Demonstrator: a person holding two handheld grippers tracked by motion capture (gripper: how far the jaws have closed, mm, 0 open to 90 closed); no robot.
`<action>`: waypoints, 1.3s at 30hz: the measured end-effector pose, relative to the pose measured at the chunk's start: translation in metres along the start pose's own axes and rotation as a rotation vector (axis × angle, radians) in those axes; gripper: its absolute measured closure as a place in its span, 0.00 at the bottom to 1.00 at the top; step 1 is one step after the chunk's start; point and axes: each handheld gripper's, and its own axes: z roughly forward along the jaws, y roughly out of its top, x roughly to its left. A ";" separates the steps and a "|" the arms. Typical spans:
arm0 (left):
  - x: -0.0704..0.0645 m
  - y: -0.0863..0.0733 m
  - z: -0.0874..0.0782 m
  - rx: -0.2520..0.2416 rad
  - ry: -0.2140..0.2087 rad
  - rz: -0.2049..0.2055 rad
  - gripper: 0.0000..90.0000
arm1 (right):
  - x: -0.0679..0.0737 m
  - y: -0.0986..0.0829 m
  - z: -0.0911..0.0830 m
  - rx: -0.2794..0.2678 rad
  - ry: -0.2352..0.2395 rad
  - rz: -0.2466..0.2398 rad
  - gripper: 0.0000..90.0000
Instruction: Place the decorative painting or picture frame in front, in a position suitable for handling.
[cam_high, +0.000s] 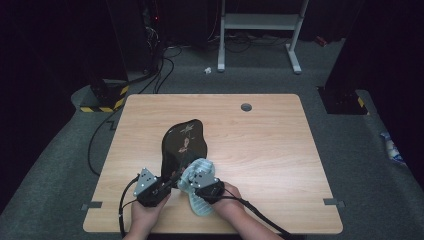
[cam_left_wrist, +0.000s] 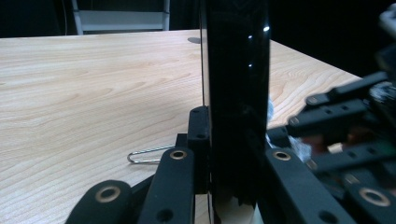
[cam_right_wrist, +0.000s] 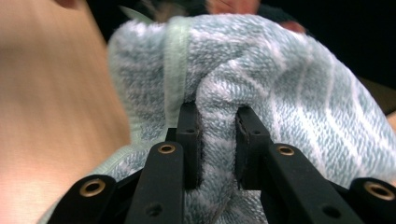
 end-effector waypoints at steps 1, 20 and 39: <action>0.000 0.000 0.000 0.000 0.000 0.000 0.88 | -0.005 -0.001 0.002 0.005 -0.011 0.008 0.82; 0.000 0.000 0.000 -0.001 0.002 -0.005 0.88 | -0.025 -0.009 0.011 0.077 -0.096 0.042 0.83; 0.002 0.000 0.000 0.000 0.005 0.003 0.89 | -0.052 -0.014 0.013 0.035 -0.109 0.167 0.82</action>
